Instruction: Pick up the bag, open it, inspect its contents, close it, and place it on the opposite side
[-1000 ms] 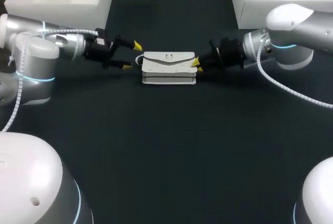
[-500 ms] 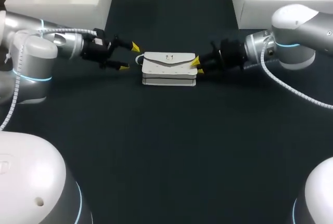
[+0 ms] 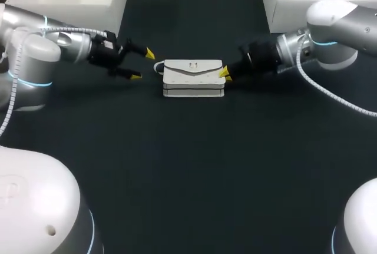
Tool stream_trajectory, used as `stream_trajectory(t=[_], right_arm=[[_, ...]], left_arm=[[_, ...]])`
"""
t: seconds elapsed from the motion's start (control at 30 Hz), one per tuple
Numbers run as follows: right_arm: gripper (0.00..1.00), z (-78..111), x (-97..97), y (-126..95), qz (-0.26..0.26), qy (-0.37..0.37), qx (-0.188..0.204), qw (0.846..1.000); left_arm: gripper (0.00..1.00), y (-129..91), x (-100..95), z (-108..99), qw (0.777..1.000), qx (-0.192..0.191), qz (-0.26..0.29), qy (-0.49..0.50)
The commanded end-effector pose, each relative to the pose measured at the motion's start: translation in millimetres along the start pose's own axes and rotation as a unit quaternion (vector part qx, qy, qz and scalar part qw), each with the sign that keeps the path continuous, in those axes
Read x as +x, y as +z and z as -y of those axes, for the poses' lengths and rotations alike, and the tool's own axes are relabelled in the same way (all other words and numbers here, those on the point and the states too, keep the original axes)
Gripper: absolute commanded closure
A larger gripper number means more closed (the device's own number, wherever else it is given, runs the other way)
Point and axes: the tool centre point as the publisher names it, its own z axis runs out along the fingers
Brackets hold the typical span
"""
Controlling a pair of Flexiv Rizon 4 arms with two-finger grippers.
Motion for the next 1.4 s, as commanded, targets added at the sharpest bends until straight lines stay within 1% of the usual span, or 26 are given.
stream_trajectory(t=[0.03,0.07,0.13,0.17,0.2,0.23,0.3,0.37,0.4,0.57,1.23,1.27,1.3,1.4], right_arm=[[1.0,-0.9,1.3,-19.7,0.006,-0.001,0.003,1.0],[1.0,-0.8,0.0,-24.3,0.009,-0.001,0.001,1.0],[1.0,-1.1,-3.6,-34.1,0.014,0.001,-0.002,1.0],[1.0,-1.2,-5.8,-39.2,0.02,0.003,-0.005,1.0],[1.0,-1.3,-7.8,-43.7,0.02,0.003,-0.005,1.0],[1.0,-1.2,-9.6,-48.3,0.02,0.003,-0.005,1.0],[1.0,-0.9,-13.3,-57.4,0.027,0.005,-0.009,1.0],[1.0,-0.4,-16.2,-66.6,0.031,0.006,-0.013,0.999],[1.0,-0.3,-16.9,-69.0,0.032,0.006,-0.013,0.999],[1.0,-1.6,-22.3,-81.0,0.049,0.008,-0.006,0.999],[1.0,-1.6,-22.3,-81.0,0.049,0.008,-0.006,0.999],[1.0,-1.6,-22.3,-81.0,0.049,0.008,-0.006,0.999],[1.0,-1.6,-22.3,-81.0,0.049,0.008,-0.006,0.999],[1.0,-9.2,-28.7,-94.4,0.06,-0.002,0.0,0.998]], left_arm=[[0.0,-12.3,3.4,10.3,0.999,-0.039,0.028,-0.002],[0.0,-14.9,3.2,11.0,0.999,-0.037,0.039,-0.001],[0.0,-20.5,2.9,11.9,0.997,-0.057,0.058,0.001],[0.0,-23.9,2.6,12.5,0.996,-0.059,0.068,0.0],[0.0,-26.9,2.2,12.9,0.994,-0.074,0.08,0.002],[0.0,-30.1,2.2,12.4,0.993,-0.069,0.093,0.007],[0.0,-37.2,2.1,12.4,0.99,-0.078,0.116,0.01],[0.0,-46.0,1.8,11.7,0.987,-0.079,0.139,0.014],[0.0,-48.6,1.6,11.2,0.985,-0.084,0.147,0.017],[0.0,-63.8,3.0,10.2,0.979,-0.085,0.185,0.024],[0.0,-63.8,3.0,10.2,0.979,-0.085,0.185,0.024],[0.0,-65.2,1.2,11.4,0.977,-0.093,0.19,0.032],[0.0,-67.9,0.1,12.7,0.976,-0.094,0.193,0.033],[0.0,-76.7,-1.0,16.7,0.972,-0.101,0.209,0.047]])
